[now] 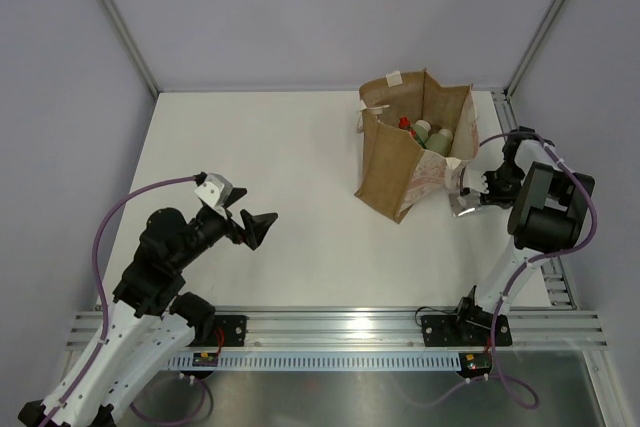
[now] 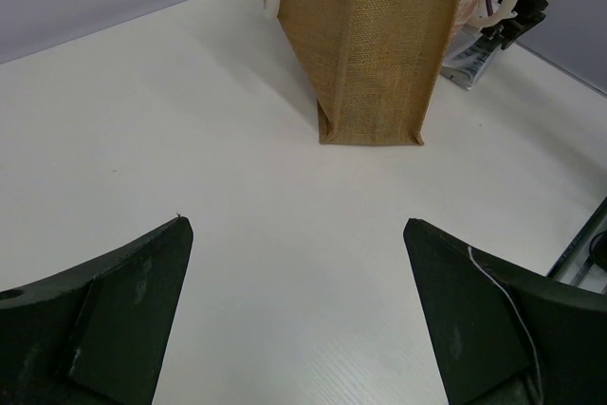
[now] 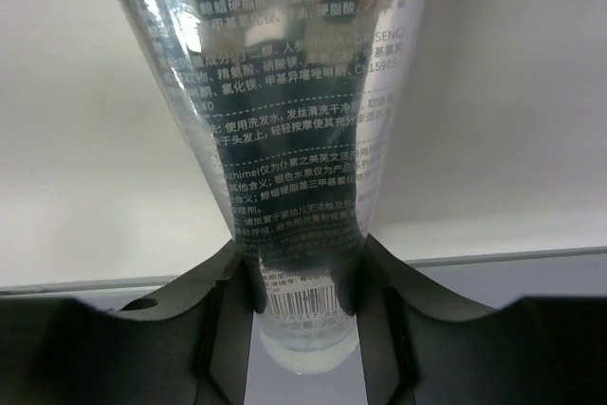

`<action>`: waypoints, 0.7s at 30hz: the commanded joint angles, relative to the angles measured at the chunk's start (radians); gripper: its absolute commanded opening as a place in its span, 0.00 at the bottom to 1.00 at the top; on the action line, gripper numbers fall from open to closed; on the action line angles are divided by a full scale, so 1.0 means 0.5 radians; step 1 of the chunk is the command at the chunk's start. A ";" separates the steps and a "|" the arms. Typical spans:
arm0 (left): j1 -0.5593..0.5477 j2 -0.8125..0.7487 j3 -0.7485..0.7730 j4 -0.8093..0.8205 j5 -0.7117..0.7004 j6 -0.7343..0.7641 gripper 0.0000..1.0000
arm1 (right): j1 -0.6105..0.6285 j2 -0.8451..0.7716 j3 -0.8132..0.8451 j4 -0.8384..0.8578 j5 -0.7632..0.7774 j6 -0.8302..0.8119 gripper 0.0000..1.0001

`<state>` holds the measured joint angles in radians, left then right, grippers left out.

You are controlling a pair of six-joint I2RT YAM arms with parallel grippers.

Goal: Place the personal care products into the canvas bag

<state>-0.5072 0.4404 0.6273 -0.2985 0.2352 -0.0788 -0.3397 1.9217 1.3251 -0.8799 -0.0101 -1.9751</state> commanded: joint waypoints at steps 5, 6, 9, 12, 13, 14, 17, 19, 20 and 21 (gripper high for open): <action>0.011 0.000 -0.006 0.072 -0.001 0.026 0.99 | -0.002 -0.428 -0.260 -0.207 0.066 -0.204 0.32; 0.011 0.000 -0.009 0.075 0.002 0.026 0.99 | -0.002 -0.499 -0.278 -0.216 0.051 -0.167 0.31; 0.008 0.006 -0.015 0.082 0.011 0.026 0.99 | -0.002 -0.643 -0.358 -0.213 -0.038 -0.014 0.30; 0.011 0.015 -0.021 0.091 0.017 0.026 0.99 | -0.014 -0.738 -0.386 -0.271 -0.081 0.121 0.26; 0.008 0.021 -0.021 0.088 0.020 0.026 0.99 | -0.023 -0.757 -0.389 -0.277 -0.084 0.127 0.25; 0.011 0.021 -0.021 0.091 0.024 0.026 0.99 | -0.029 -0.766 -0.386 -0.280 -0.078 0.137 0.24; 0.011 0.024 -0.024 0.094 0.017 0.029 0.99 | -0.060 -0.775 -0.355 -0.305 -0.069 0.170 0.18; 0.008 0.027 -0.030 0.097 0.021 0.029 0.99 | -0.078 -0.772 -0.309 -0.342 -0.087 0.189 0.15; 0.008 0.027 -0.031 0.103 0.024 0.029 0.99 | -0.081 -0.775 -0.297 -0.351 -0.096 0.189 0.14; 0.008 0.033 -0.031 0.103 0.030 0.032 0.99 | -0.084 -0.791 -0.285 -0.363 -0.099 0.183 0.13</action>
<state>-0.5072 0.4488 0.6243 -0.2932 0.2352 -0.0784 -0.3725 1.5681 1.1294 -1.0149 -0.0456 -1.8931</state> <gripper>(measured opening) 0.987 0.464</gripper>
